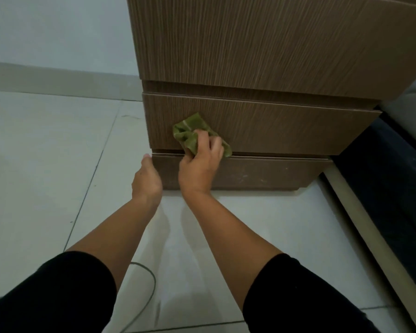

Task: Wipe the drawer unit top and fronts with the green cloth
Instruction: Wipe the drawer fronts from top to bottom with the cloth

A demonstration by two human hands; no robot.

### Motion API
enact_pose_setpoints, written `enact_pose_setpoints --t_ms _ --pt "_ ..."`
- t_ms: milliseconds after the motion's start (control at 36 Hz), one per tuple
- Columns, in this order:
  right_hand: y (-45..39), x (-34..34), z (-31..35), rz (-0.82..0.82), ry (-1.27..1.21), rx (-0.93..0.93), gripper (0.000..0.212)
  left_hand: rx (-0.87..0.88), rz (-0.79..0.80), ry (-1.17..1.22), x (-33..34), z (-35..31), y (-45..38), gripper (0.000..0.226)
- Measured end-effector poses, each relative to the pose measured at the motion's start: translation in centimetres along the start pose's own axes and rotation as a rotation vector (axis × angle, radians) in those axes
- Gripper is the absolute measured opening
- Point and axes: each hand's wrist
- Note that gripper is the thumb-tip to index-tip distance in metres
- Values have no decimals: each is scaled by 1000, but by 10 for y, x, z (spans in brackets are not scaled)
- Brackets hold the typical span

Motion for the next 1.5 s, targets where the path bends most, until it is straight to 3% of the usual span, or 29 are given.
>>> enact_pose_setpoints --t_ms 139,194,250,417,528,639,722,861,1056,1222,1500 --pt "9 16 0 135 86 -263 29 46 124 106 -11 1 0 59" --pt "11 23 -2 213 149 -389 27 46 122 120 -15 2 -2 60" --pt "12 30 -7 303 263 -548 12 25 89 139 -18 4 -6 61" --pt "13 28 -28 463 566 -943 13 -38 43 32 -22 13 -12 63" --pt "6 19 -43 580 707 -1139 30 -75 43 15 -27 17 -21 65" --pt "-4 9 -46 643 887 -1292 41 -99 49 -6 -25 23 -25 66" --pt "-11 11 -46 697 863 -1353 41 -100 55 -8 -20 25 -26 66" --pt "-18 15 -46 823 727 -1324 32 -58 63 -4 -11 23 -24 62" --pt "-17 7 -54 824 659 -1209 25 -45 46 -3 -4 25 -23 64" --pt "-24 -5 -76 720 580 -1189 13 -16 -3 -62 6 20 -16 60" --pt "-39 -43 -105 622 566 -1065 25 332 -200 -239 33 20 4 53"
Point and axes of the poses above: each hand's wrist, its own y-axis away from the middle knuckle, its own x-axis out of the palm, z = x × y, and after that the axes turned 4 degrees about -y, right-handed
